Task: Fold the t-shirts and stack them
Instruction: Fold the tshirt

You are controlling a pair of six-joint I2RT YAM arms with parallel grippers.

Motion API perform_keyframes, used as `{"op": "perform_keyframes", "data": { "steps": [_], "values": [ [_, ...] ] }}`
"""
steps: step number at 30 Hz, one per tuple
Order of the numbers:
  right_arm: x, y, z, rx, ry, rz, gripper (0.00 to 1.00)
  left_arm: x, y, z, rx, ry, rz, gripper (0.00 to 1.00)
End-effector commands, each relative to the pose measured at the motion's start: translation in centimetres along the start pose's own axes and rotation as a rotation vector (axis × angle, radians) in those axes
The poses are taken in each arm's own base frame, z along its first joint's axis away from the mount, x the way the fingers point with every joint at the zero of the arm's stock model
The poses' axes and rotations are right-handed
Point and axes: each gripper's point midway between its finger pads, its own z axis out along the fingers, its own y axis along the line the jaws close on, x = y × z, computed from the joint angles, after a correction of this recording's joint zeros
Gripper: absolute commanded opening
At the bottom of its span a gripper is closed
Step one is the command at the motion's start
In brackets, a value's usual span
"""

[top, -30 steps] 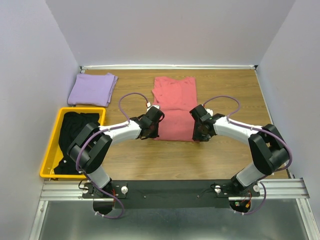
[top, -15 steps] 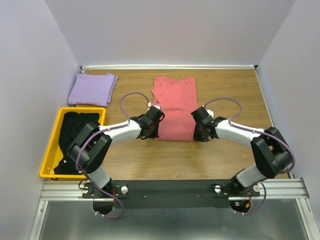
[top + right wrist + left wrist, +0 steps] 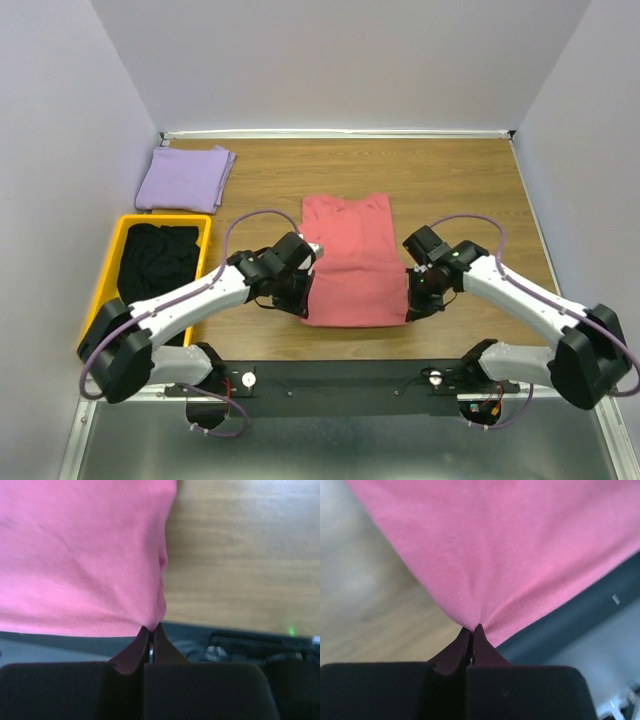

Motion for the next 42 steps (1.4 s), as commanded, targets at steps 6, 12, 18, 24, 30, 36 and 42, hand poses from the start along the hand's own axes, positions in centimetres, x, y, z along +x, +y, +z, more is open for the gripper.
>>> {"op": "perform_keyframes", "data": {
  "steps": [6, 12, 18, 24, 30, 36, 42],
  "values": [
    [-4.4, -1.2, -8.1, 0.171, -0.182, -0.041, 0.01, 1.0, -0.9, -5.2, 0.075, 0.061, -0.088, 0.00],
    [-10.7, 1.5, -9.8, 0.177, -0.345, -0.067, 0.00, -5.4, 1.8, -6.6, 0.030, -0.111, -0.155, 0.00],
    [-13.8, 3.3, -9.5, 0.148, -0.390, -0.092, 0.01, -10.2, 3.6, -6.6, -0.005, -0.221, -0.172, 0.00],
    [-16.7, 3.8, -9.2, 0.156, -0.427, -0.107, 0.01, -13.2, 5.1, -6.2, -0.020, -0.258, -0.186, 0.00],
    [-19.5, 3.7, -8.2, 0.137, -0.430, -0.093, 0.01, -16.5, 6.8, -6.1, -0.054, -0.306, -0.182, 0.00],
    [-22.7, 3.0, -6.7, 0.144, -0.428, -0.086, 0.01, -19.7, 9.3, -4.3, -0.082, -0.319, -0.206, 0.00],
    [-25.7, 2.3, -4.6, 0.134, -0.428, -0.063, 0.00, -22.9, 11.9, -1.4, -0.121, -0.326, -0.192, 0.00]
  ]
}}
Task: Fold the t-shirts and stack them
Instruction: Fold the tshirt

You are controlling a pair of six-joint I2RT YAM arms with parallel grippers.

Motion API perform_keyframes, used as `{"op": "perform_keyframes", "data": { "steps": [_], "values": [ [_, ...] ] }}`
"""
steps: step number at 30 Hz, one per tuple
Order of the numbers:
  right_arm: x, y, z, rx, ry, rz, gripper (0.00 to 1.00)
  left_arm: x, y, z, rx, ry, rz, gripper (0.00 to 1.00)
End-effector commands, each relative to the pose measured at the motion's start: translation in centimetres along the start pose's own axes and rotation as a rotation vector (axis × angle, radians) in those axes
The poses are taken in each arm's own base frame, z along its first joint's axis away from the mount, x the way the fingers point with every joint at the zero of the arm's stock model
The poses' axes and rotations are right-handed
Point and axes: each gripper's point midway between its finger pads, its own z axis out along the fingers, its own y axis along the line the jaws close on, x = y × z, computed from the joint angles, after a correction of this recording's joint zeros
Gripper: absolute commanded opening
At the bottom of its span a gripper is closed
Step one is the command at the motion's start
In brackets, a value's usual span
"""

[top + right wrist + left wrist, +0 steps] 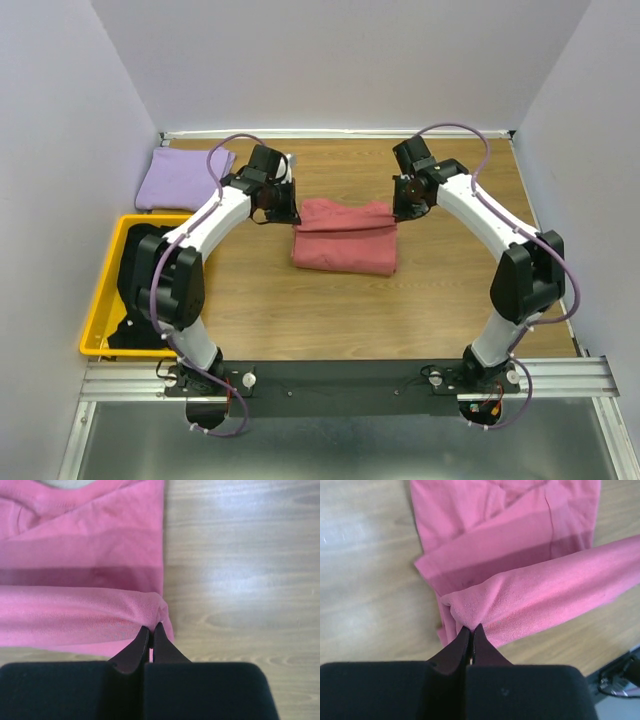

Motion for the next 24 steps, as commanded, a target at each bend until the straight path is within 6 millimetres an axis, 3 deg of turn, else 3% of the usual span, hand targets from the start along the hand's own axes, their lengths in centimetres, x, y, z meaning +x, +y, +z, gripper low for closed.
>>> {"op": "perform_keyframes", "data": {
  "steps": [1, 5, 9, 15, 19, 20, 21, 23, 24],
  "values": [
    [-2.0, -1.8, 2.2, 0.047, -0.022, -0.010, 0.00, -2.5, 3.4, 2.1, -0.105, -0.046, 0.041, 0.00],
    [-2.6, -2.2, 5.0, 0.048, -0.014, 0.009, 0.01, -4.4, 4.5, 4.4, -0.134, -0.078, 0.051, 0.00],
    [-2.4, -2.3, 7.2, 0.053, 0.005, 0.014, 0.01, -4.5, 5.8, 6.7, -0.168, -0.071, 0.041, 0.00],
    [-2.1, -2.3, 9.6, 0.058, 0.017, 0.022, 0.06, -4.8, 7.0, 8.4, -0.203, -0.092, 0.022, 0.00],
    [-2.2, -2.3, 10.1, 0.062, 0.014, 0.020, 0.15, -5.4, 6.7, 8.4, -0.189, -0.136, 0.006, 0.15],
    [-2.3, -2.2, 10.0, 0.057, 0.010, 0.021, 0.23, -5.6, 6.5, 8.4, -0.182, -0.147, 0.006, 0.26],
    [-2.4, -2.1, 9.9, 0.051, 0.005, 0.020, 0.24, -5.8, 6.4, 8.2, -0.178, -0.155, -0.002, 0.31],
    [-3.1, -1.9, 9.0, 0.039, -0.021, 0.016, 0.30, -6.5, 5.9, 7.4, -0.172, -0.188, -0.008, 0.55],
    [-3.5, -1.7, 8.6, 0.028, -0.033, 0.010, 0.39, -6.8, 5.7, 7.0, -0.168, -0.206, -0.009, 0.62]
  ]
}}
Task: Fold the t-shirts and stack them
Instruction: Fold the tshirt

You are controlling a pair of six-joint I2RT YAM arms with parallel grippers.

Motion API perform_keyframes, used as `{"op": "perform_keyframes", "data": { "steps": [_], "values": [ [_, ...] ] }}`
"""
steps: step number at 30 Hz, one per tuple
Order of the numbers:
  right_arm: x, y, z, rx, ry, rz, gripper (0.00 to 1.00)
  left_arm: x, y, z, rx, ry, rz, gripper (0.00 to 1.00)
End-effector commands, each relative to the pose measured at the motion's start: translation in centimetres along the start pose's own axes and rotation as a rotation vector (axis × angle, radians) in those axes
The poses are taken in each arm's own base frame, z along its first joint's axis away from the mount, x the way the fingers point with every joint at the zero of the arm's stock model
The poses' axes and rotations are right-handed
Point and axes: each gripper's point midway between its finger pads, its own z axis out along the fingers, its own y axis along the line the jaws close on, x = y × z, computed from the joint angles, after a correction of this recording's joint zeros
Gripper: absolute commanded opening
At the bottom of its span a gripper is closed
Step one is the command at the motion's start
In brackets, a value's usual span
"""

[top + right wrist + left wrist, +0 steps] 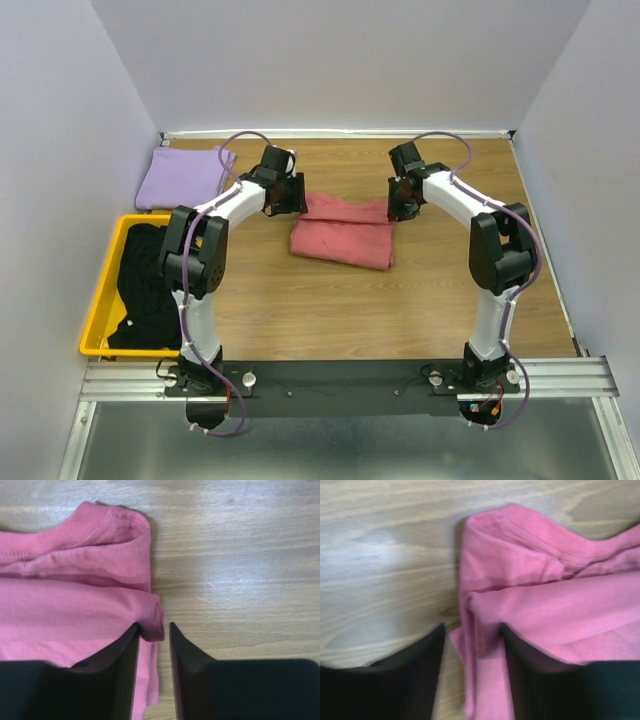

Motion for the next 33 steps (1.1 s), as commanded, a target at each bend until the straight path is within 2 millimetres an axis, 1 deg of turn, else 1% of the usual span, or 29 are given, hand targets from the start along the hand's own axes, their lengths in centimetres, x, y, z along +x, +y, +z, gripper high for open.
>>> {"op": "perform_keyframes", "data": {
  "steps": [1, 3, 4, 6, 7, 8, 9, 10, 12, 13, 14, 15, 16, 18, 19, 20, 21, 22, 23, 24, 25, 26, 27, 28, 29, 30, 31, 32, 33],
  "values": [
    [-3.0, -0.5, -2.4, 0.002, -0.101, -0.006, 0.45, -3.3, 0.7, -2.5, -0.033, -0.142, -0.025, 0.73],
    [-3.6, -0.1, -3.5, -0.025, -0.130, -0.011, 0.48, -4.2, 0.1, -3.8, -0.020, -0.181, -0.022, 0.79],
    [-3.9, 0.3, -4.3, -0.044, -0.145, -0.015, 0.48, -5.2, -0.6, -5.3, -0.008, -0.220, -0.013, 0.79],
    [-3.9, 1.4, -5.8, -0.102, -0.171, -0.034, 0.49, -5.5, -1.0, -6.7, -0.020, -0.253, -0.002, 0.80],
    [-3.7, 1.8, -6.1, -0.128, -0.174, -0.053, 0.49, -5.9, -2.0, -8.2, -0.010, -0.286, 0.011, 0.80],
    [-3.8, 2.7, -6.5, -0.166, -0.193, -0.068, 0.49, -5.5, -2.2, -8.5, -0.014, -0.289, 0.017, 0.80],
    [-3.6, 4.0, -7.8, -0.253, -0.200, -0.084, 0.49, -5.1, -2.5, -8.9, -0.008, -0.290, 0.024, 0.79],
    [-2.2, 4.2, -7.3, -0.284, -0.173, -0.097, 0.49, -4.2, -3.6, -9.5, 0.012, -0.290, 0.041, 0.79],
    [-1.5, 5.7, -7.8, -0.385, -0.175, -0.113, 0.49, -3.0, -4.4, -9.8, 0.031, -0.284, 0.057, 0.76],
    [-0.7, 5.7, -7.4, -0.403, -0.157, -0.118, 0.49, -2.3, -4.6, -9.6, 0.037, -0.273, 0.063, 0.74],
    [-0.3, 6.2, -7.2, -0.431, -0.152, -0.121, 0.49, -1.1, -5.0, -9.0, 0.058, -0.252, 0.076, 0.70],
    [-0.1, 6.2, -7.0, -0.440, -0.148, -0.125, 0.49, -0.5, -5.1, -8.6, 0.071, -0.241, 0.078, 0.67],
    [0.5, 6.3, -6.2, -0.445, -0.130, -0.124, 0.49, -0.1, -5.2, -7.8, 0.085, -0.233, 0.080, 0.62],
    [0.2, 6.8, -5.3, -0.465, -0.141, -0.129, 0.47, -0.3, -5.6, -7.0, 0.108, -0.230, 0.088, 0.59],
    [0.1, 7.0, -5.0, -0.475, -0.139, -0.134, 0.47, 0.0, -5.2, -5.7, 0.096, -0.212, 0.093, 0.57],
    [-0.3, 7.2, -4.0, -0.485, -0.139, -0.136, 0.47, -1.3, -5.8, -5.4, 0.106, -0.234, 0.102, 0.54],
    [-0.4, 7.4, -3.7, -0.511, -0.131, -0.139, 0.47, -1.2, -5.5, -3.7, 0.093, -0.210, 0.107, 0.53],
    [-0.7, 7.5, -3.3, -0.530, -0.130, -0.135, 0.47, -1.6, -5.4, -3.0, 0.090, -0.208, 0.116, 0.51],
    [-1.2, 6.9, -2.6, -0.541, -0.128, -0.118, 0.47, -3.2, -6.0, -2.8, 0.100, -0.235, 0.121, 0.48],
    [-1.6, 7.2, -1.8, -0.583, -0.121, -0.112, 0.47, -3.0, -5.4, -1.2, 0.100, -0.210, 0.111, 0.47],
    [-2.2, 6.4, -1.0, -0.588, -0.121, -0.092, 0.46, -3.3, -5.2, -0.4, 0.101, -0.206, 0.108, 0.45],
    [-2.5, 6.0, -0.4, -0.601, -0.118, -0.082, 0.46, -4.9, -5.6, -0.3, 0.114, -0.236, 0.106, 0.43],
    [-2.5, 6.1, 0.9, -0.635, -0.093, -0.074, 0.46, -5.1, -5.4, 0.4, 0.122, -0.227, 0.104, 0.42],
    [-2.9, 5.7, 1.6, -0.647, -0.088, -0.062, 0.46, -4.7, -4.1, 2.3, 0.102, -0.197, 0.092, 0.42],
    [-2.6, 4.9, 3.1, -0.671, -0.056, -0.036, 0.46, -5.6, -4.1, 2.7, 0.111, -0.202, 0.079, 0.39],
    [-3.3, 4.6, 3.4, -0.690, -0.061, -0.031, 0.46, -4.8, -3.1, 4.4, 0.105, -0.167, 0.063, 0.39],
    [-3.4, 4.3, 3.8, -0.707, -0.054, -0.024, 0.46, -4.9, -2.5, 5.0, 0.107, -0.158, 0.045, 0.38],
    [-3.5, 3.7, 4.3, -0.732, -0.042, -0.005, 0.46, -5.4, -2.0, 5.2, 0.129, -0.156, 0.013, 0.36],
    [-3.8, 3.3, 4.6, -0.741, -0.043, 0.008, 0.46, -5.4, -1.6, 5.5, 0.139, -0.148, -0.005, 0.36]
  ]
}}
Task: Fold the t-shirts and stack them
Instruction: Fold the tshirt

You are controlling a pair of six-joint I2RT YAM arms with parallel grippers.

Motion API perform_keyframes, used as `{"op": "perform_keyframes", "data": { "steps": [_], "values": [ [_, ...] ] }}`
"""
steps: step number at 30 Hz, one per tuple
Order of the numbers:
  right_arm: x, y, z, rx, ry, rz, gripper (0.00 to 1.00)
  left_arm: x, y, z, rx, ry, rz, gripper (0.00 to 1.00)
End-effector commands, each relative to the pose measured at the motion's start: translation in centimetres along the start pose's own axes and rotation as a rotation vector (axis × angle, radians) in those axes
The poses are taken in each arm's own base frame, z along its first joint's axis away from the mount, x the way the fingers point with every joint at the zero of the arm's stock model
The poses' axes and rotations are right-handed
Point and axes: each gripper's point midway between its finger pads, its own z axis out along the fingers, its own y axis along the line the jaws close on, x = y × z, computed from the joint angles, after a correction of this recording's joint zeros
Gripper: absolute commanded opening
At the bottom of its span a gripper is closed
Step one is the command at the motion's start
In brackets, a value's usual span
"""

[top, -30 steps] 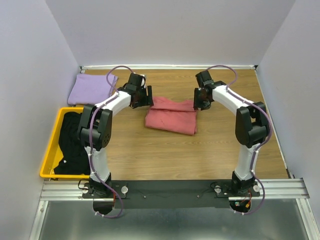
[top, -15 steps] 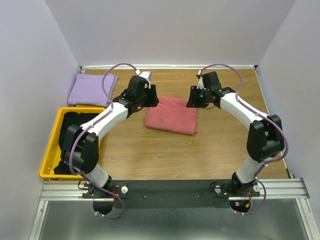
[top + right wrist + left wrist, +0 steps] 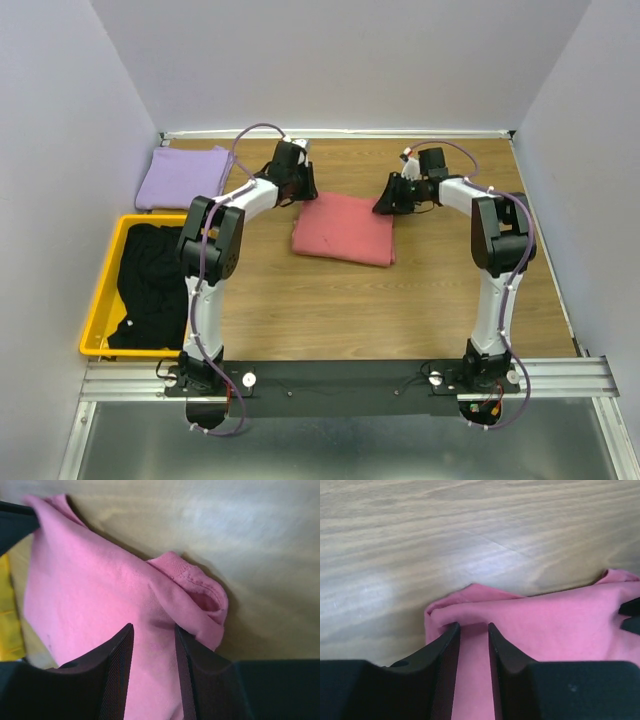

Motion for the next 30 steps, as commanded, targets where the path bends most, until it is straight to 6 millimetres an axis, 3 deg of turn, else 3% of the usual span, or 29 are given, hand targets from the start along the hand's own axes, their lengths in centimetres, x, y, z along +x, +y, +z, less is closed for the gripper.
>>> {"op": "perform_keyframes", "data": {
  "steps": [1, 5, 8, 11, 12, 13, 15, 16, 18, 20, 24, 27, 30],
  "values": [
    [-2.1, -2.0, 0.4, -0.116, -0.026, 0.018, 0.46, -0.6, 1.6, 1.3, 0.067, 0.013, -0.073, 0.36],
    [-3.9, -2.3, -0.8, -0.169, -0.061, 0.059, 0.46, -0.7, 2.2, 1.1, 0.134, 0.021, -0.140, 0.36],
    [-5.5, -0.7, -2.2, -0.213, -0.092, 0.043, 0.47, -1.2, 2.2, 0.4, 0.157, 0.005, -0.151, 0.38],
    [-6.6, 1.6, -3.5, -0.297, -0.109, 0.044, 0.47, -3.5, 1.3, -1.5, 0.194, -0.069, -0.152, 0.46],
    [-7.2, 2.5, -4.1, -0.322, -0.132, 0.026, 0.47, -3.2, 1.2, -1.9, 0.199, -0.073, -0.159, 0.53],
    [-7.4, 2.9, -4.4, -0.334, -0.138, 0.040, 0.47, -4.6, 0.5, -3.4, 0.215, -0.115, -0.152, 0.56],
    [-7.8, 3.4, -4.6, -0.356, -0.150, 0.031, 0.47, -5.0, -0.2, -4.7, 0.235, -0.148, -0.169, 0.61],
    [-7.8, 3.4, -4.6, -0.361, -0.149, 0.041, 0.47, -6.2, -1.0, -6.4, 0.255, -0.191, -0.167, 0.62],
    [-7.5, 3.1, -4.0, -0.378, -0.136, 0.062, 0.47, -6.6, -2.4, -8.3, 0.299, -0.243, -0.165, 0.63],
    [-7.4, 2.8, -3.4, -0.390, -0.136, 0.066, 0.47, -6.7, -3.2, -9.0, 0.315, -0.268, -0.150, 0.63],
    [-6.7, 1.5, -1.6, -0.406, -0.129, 0.089, 0.47, -4.7, -3.6, -7.7, 0.355, -0.221, -0.132, 0.53],
    [-6.1, -0.2, 0.4, -0.403, -0.102, 0.116, 0.47, -1.3, -3.1, -4.2, 0.390, -0.123, -0.166, 0.46],
    [-5.8, -1.5, 1.7, -0.396, -0.088, 0.148, 0.47, 0.9, -1.9, -1.7, 0.371, -0.078, -0.187, 0.40]
  ]
}}
